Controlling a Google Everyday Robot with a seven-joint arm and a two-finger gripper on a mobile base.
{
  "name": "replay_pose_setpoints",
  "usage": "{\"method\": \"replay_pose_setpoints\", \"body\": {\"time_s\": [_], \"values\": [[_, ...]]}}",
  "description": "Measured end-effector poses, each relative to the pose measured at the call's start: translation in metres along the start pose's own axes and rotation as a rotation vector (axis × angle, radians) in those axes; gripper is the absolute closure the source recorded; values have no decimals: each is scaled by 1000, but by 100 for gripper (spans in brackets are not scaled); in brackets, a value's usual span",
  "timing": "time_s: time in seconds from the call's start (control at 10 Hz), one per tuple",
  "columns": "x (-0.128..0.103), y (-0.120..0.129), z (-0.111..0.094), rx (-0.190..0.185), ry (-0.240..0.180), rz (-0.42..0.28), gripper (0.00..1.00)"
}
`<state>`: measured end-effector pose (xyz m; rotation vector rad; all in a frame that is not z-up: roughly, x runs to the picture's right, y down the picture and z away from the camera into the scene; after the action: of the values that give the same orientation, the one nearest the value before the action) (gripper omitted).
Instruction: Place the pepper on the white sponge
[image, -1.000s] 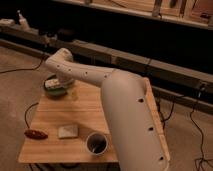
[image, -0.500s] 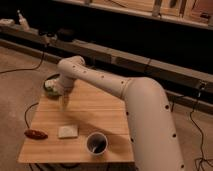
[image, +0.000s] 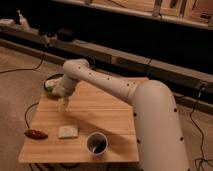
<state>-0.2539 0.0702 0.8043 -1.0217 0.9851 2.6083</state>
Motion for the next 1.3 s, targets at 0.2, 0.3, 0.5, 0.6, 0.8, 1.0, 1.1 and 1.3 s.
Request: {"method": "replay_pose_setpoints", "body": {"time_s": [0.2, 0.3, 0.5, 0.6, 0.8, 1.0, 1.1, 1.3], "values": [[27, -13, 19, 47, 62, -13, 20], [43, -24, 33, 81, 72, -29, 20], [54, -40, 52, 130, 77, -31, 20], [57, -51, 64, 160, 81, -17, 20], [60, -63, 80, 196, 60, 8, 20], [58, -64, 80, 196, 57, 14, 20], [58, -64, 80, 196, 57, 12, 20], [60, -65, 82, 201, 60, 13, 20]]}}
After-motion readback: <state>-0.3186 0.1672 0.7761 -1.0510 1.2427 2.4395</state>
